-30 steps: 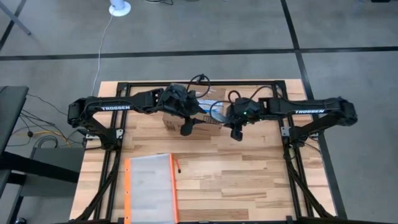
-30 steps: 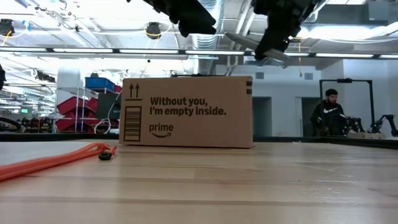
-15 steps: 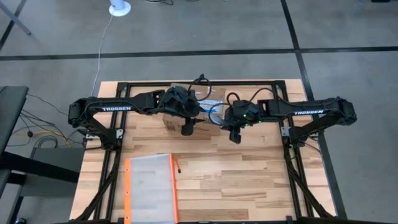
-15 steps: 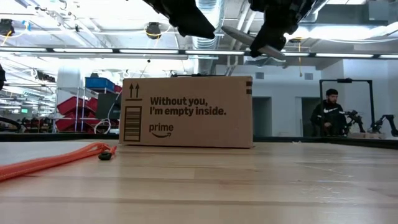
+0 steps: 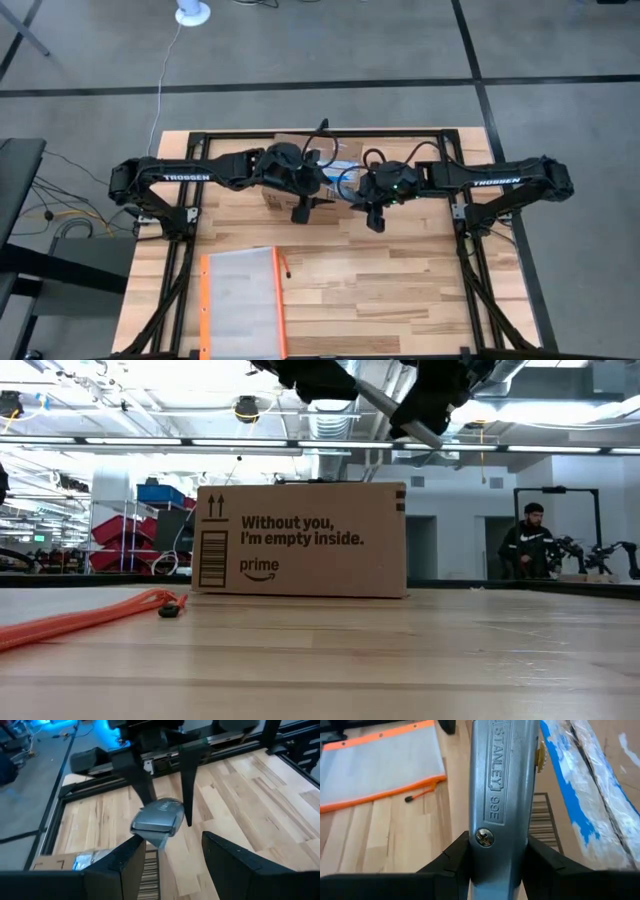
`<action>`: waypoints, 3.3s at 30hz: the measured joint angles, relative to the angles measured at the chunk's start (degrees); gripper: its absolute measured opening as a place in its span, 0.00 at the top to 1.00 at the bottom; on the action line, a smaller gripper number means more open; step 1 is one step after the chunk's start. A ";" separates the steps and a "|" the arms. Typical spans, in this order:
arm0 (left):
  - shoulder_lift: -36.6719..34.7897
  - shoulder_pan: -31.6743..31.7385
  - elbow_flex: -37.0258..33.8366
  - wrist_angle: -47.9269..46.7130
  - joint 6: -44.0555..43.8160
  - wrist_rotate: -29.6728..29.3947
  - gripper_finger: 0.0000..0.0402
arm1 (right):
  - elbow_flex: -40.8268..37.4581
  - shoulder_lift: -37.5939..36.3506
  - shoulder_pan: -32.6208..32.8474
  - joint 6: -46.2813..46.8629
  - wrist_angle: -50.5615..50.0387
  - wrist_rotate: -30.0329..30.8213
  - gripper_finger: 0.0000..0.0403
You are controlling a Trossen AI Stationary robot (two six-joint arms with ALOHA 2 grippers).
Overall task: Unpack boxes
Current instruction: Open the cardboard box with the silver cutter
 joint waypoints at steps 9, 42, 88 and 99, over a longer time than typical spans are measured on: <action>0.00 -0.06 0.00 1.58 2.01 0.44 0.55 | 0.00 0.03 2.20 -0.39 1.27 -0.81 0.71; 0.66 -2.91 0.00 2.67 -0.68 5.87 0.55 | 0.32 3.23 4.70 -1.66 3.11 0.46 0.72; 0.63 -4.67 0.00 1.40 -0.16 3.10 0.55 | 2.54 2.64 6.23 -3.15 4.34 -0.06 0.72; 0.63 -4.74 0.00 3.01 -0.14 3.13 0.55 | 2.54 2.84 6.16 -3.05 3.71 0.40 0.72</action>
